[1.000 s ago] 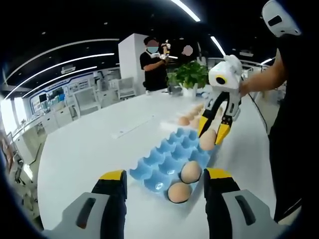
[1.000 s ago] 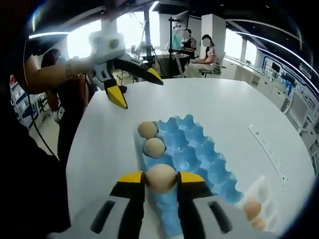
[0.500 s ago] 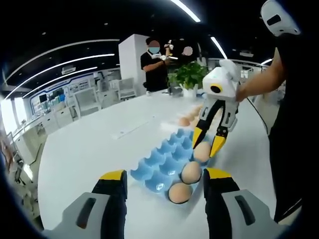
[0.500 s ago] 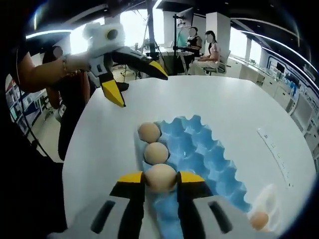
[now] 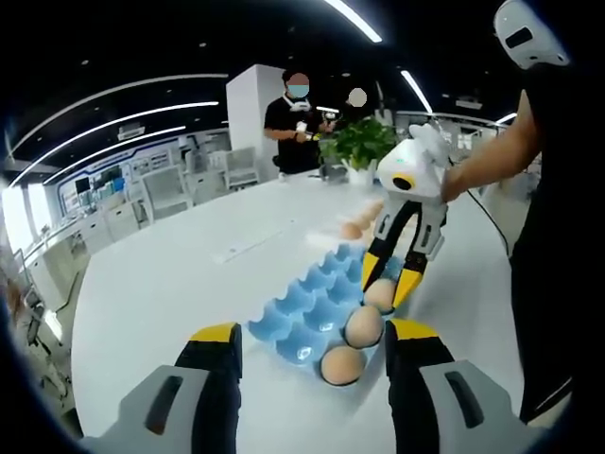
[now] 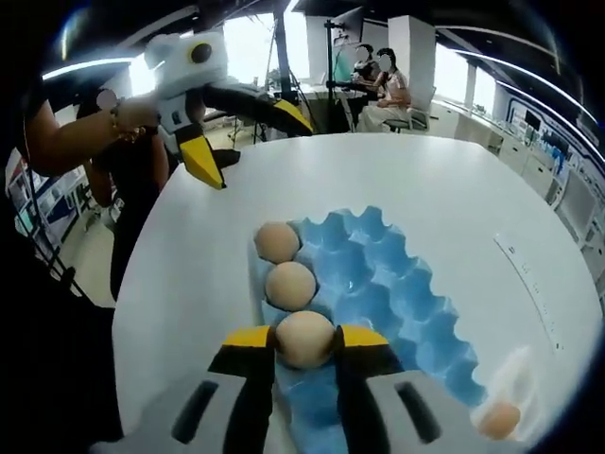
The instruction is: Place the egg into an empty slot of the egg tray after lifting it from the table, then release the egg inside the slot.
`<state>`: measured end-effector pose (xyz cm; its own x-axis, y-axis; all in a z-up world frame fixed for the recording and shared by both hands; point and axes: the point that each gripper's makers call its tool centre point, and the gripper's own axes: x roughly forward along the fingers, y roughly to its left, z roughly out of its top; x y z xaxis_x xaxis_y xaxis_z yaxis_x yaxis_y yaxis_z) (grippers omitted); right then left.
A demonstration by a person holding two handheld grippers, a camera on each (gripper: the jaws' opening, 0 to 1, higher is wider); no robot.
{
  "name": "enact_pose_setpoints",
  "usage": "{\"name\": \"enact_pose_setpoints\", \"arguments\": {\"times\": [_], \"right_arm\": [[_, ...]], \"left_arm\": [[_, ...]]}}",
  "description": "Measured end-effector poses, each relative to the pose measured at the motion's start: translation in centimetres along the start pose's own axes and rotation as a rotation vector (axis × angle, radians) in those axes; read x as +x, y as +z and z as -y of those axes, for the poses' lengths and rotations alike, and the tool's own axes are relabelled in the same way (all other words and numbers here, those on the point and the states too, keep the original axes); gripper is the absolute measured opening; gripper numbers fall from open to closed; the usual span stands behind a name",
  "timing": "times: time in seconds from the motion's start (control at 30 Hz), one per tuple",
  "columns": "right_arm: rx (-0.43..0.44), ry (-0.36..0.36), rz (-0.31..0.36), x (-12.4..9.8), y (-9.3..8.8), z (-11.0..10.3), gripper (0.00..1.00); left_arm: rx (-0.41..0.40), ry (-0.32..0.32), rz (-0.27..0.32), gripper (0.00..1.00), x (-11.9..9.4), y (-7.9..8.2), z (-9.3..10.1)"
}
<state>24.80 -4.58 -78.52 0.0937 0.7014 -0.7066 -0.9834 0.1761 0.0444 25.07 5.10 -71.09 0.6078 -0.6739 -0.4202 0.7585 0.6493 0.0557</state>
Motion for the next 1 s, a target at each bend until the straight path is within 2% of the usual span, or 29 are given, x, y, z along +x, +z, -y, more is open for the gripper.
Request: {"name": "enact_pose_setpoints", "arguments": {"times": [0.1,0.3,0.67,0.7,0.83,1.0], "right_arm": [[-0.006,0.001,0.000,0.16,0.05,0.00,0.25],[-0.077,-0.003,-0.008,0.45,-0.09,-0.10,0.26],[-0.105,0.010,0.027,0.31,-0.07,-0.13,0.27],[-0.116,0.014,0.031,0.33,-0.10,-0.20,0.27],[-0.275,0.025,0.047,0.64,-0.39,-0.88,0.30],[-0.215,0.015,0.065,0.50,-0.24,-0.83,0.32]], "left_arm": [[0.000,0.002,0.001,0.62,-0.06,0.02,-0.07],[0.000,0.002,-0.004,0.61,-0.15,-0.08,-0.07],[-0.002,0.000,-0.009,0.60,-0.12,-0.12,-0.04],[-0.001,0.001,-0.007,0.60,-0.11,-0.09,-0.04],[0.001,0.006,-0.005,0.60,-0.11,0.04,-0.12],[0.002,0.011,-0.004,0.60,-0.23,0.13,-0.15]]}}
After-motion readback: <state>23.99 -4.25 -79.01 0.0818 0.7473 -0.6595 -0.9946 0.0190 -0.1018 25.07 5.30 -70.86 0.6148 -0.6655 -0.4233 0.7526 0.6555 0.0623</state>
